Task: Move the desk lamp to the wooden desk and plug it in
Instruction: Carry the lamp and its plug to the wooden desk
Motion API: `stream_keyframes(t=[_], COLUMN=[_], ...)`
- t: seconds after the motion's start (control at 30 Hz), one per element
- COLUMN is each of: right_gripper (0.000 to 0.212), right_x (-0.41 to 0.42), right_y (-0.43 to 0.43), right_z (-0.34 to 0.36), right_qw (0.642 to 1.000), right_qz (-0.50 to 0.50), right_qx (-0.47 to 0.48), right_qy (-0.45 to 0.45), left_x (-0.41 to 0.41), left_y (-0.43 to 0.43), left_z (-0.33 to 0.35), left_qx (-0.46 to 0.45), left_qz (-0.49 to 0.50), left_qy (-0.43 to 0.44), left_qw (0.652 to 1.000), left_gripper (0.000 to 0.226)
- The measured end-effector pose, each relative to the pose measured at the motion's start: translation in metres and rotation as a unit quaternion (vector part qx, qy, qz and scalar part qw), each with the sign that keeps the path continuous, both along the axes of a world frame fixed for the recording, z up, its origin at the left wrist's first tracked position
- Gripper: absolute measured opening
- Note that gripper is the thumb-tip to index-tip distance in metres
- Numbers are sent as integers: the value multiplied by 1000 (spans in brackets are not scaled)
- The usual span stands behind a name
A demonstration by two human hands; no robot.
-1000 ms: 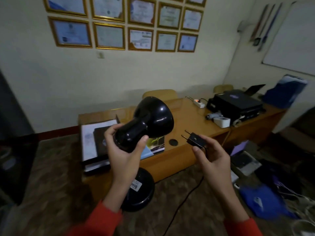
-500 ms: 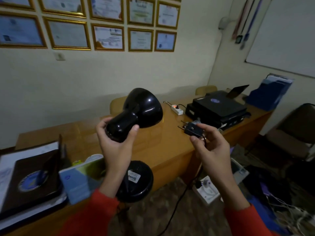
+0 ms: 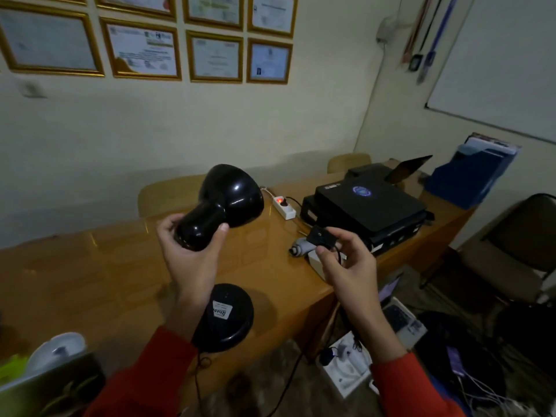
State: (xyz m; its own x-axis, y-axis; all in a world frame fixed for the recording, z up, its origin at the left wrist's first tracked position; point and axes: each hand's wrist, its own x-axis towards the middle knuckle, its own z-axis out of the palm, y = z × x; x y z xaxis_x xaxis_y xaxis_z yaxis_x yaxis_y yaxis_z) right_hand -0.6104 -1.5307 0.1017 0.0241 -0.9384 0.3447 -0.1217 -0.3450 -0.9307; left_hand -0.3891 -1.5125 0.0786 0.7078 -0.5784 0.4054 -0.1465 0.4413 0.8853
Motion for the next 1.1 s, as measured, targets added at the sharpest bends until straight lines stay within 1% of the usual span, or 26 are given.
stream_keyframes(t=[0.27, 0.37, 0.57, 0.67, 0.73, 0.83, 0.9, 1.0, 1.1], right_gripper=[32, 31, 31, 30, 31, 35, 32, 31, 31], right_x=[3, 4, 13, 17, 19, 21, 23, 29, 36], right_y=[-140, -186, -270, -314, -339, -373, -393, -419, -437], right_z=[-3, -4, -10, -17, -26, -46, -63, -86, -105], right_qw=[999, 998, 996, 995, 993, 989, 985, 981, 979], right_qz=[46, 51, 82, 98, 112, 146, 160, 164, 170], right_qx=[16, 21, 21, 10, 12, 38, 64, 99, 112], right_qy=[-1, -16, -14, -22, -24, -11, -9, -4, -1], left_x=[-2, -1, 7, 11, 14, 16, 17, 16, 15], left_y=[-141, -183, -253, -285, -307, -333, -344, -358, -366], left_z=[-2, -2, -12, -24, -32, -53, -68, -85, -102], left_qx=[-5, -13, -10, 8, 20, 37, 45, 61, 81], left_qz=[21, 36, 70, 108, 132, 144, 149, 160, 170], left_qy=[-17, -26, -29, -39, -18, 1, -1, 3, 12], left_qw=[1000, 999, 997, 993, 991, 989, 988, 985, 982], left_gripper=[57, 56, 55, 51, 53, 53, 53, 55, 52])
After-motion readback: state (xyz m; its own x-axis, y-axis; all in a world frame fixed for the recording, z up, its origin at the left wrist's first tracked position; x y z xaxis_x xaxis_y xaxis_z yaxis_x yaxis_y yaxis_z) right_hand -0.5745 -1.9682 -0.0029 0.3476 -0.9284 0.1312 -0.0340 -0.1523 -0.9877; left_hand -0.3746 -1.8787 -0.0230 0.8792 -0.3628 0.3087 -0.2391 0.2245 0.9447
